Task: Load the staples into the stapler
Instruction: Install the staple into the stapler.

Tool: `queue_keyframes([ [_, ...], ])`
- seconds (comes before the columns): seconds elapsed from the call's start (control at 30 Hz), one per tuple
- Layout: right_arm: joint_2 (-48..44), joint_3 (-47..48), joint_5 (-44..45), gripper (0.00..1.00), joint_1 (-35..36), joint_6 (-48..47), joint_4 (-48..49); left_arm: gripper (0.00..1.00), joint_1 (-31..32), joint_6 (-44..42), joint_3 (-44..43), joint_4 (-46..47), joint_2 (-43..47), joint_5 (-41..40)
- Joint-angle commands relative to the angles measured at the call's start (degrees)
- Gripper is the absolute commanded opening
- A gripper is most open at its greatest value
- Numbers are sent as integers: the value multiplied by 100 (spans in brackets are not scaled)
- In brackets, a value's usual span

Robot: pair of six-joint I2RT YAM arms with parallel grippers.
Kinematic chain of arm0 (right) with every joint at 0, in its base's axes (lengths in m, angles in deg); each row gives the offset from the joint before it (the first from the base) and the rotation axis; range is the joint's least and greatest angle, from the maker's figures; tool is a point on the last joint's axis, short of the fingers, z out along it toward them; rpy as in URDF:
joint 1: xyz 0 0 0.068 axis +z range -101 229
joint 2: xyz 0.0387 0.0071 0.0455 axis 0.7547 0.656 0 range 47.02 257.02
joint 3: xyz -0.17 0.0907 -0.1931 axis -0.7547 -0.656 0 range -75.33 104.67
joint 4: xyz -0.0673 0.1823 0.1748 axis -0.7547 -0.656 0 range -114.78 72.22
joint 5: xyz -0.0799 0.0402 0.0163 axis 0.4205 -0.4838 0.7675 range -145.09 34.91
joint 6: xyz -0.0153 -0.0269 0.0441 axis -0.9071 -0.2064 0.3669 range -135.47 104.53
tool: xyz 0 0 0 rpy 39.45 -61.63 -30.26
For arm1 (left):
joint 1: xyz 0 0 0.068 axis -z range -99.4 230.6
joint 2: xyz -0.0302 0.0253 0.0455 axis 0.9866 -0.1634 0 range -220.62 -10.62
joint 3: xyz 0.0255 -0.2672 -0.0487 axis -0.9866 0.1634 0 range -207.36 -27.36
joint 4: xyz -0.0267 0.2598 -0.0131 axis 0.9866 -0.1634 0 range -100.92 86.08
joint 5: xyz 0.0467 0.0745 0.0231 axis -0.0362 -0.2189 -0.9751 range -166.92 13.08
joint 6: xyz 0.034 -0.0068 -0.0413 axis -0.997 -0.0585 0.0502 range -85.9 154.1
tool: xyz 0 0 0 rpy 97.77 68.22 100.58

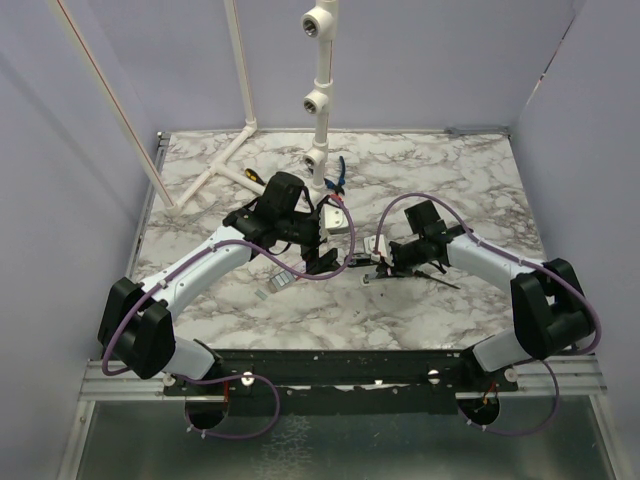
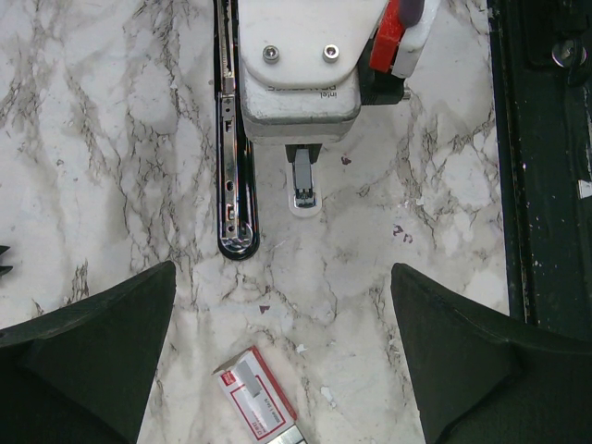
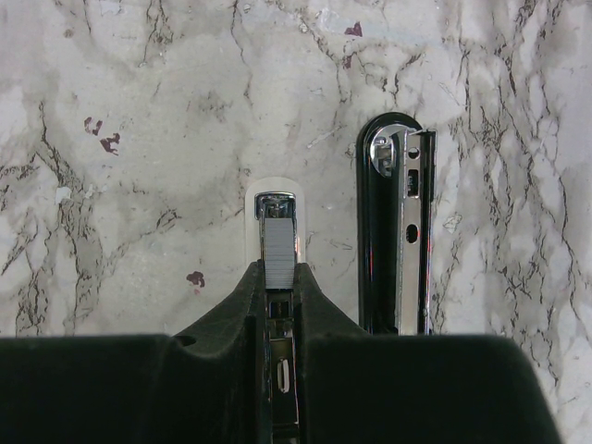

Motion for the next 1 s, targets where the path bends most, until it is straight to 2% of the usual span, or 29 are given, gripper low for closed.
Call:
queue_keyframes([
  [0.0,112,72,-90,1,-30,19,-25,99,-22,-90,38,-53,-4,194],
  [0.23,176,19,-81,1,-30,102,61,99,-22,-99,42,-53,-14,189],
  [0.97,266,12,-22,12,-30,196,49,99,-22,-93,-24,-57,-66,174],
])
